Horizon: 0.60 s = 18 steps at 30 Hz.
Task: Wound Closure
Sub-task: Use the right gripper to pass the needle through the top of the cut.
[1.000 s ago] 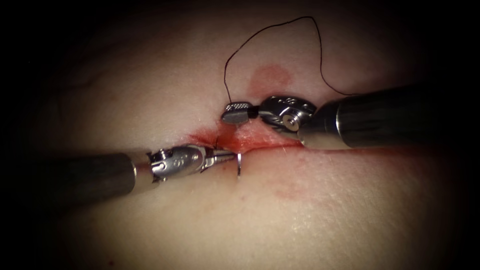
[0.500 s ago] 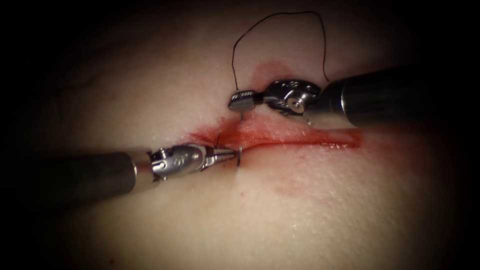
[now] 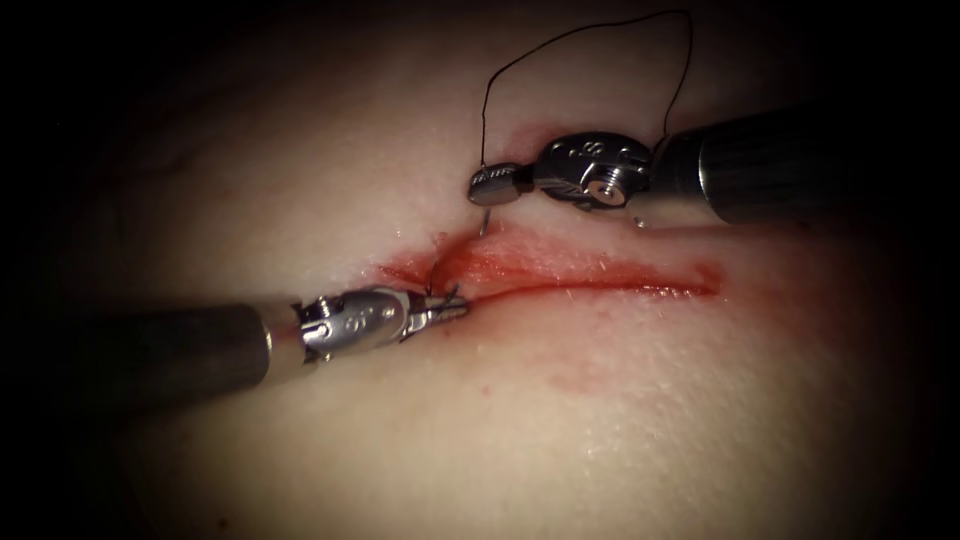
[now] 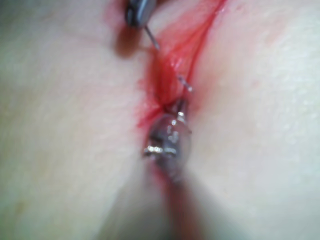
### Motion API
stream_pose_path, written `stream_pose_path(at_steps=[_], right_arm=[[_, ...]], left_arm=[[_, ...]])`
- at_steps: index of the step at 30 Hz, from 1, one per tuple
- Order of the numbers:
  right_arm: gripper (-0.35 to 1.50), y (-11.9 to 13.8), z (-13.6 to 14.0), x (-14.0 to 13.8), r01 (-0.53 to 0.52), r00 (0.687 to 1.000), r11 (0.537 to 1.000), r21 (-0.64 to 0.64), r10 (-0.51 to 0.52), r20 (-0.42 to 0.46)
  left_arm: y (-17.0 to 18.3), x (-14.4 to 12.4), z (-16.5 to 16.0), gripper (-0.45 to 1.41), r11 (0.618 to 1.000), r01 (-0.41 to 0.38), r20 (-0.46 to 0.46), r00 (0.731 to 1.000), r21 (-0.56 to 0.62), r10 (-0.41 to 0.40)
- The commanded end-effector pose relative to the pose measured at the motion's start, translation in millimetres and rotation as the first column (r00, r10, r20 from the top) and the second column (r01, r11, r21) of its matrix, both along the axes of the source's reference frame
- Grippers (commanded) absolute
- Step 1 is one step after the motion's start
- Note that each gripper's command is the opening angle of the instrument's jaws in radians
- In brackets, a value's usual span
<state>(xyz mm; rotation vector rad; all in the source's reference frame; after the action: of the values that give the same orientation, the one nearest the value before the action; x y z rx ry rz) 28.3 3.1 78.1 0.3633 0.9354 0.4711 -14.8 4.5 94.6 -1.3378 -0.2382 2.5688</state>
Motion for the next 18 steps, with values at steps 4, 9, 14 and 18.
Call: stream_pose_path(at_steps=[4, 9, 14, 18], right_arm=[[-0.35, -0.4, 0.6, 0.6, 0.055, 0.996, 0.998, 0.039, -0.052, -0.066], [-0.35, -2.5, 1.8, 1.5, 0.132, 0.976, 0.971, 0.198, -0.092, -0.198], [-0.35, -4.8, 2.5, 2.8, 0.154, 0.964, 0.927, 0.341, -0.065, -0.259], [-0.35, -5.4, 2.0, 3.3, 0.163, 0.945, 0.857, 0.488, 0.005, -0.326]], left_arm=[[-0.4, -0.6, 0.7, -0.35, 1.0, -0.003, 0.0, 1.0, 0.003, 0.003], [-0.3, -0.7, 0.7, -0.35, 1.0, -0.003, 0.0, 1.0, 0.003, 0.003], [-0.1, -0.8, 0.9, -0.35, 1.0, -0.004, -0.002, 1.0, 0.004, 0.004], [-0.2, -0.8, 0.8, -0.35, 1.0, -0.006, -0.004, 1.0, 0.005, 0.006]])
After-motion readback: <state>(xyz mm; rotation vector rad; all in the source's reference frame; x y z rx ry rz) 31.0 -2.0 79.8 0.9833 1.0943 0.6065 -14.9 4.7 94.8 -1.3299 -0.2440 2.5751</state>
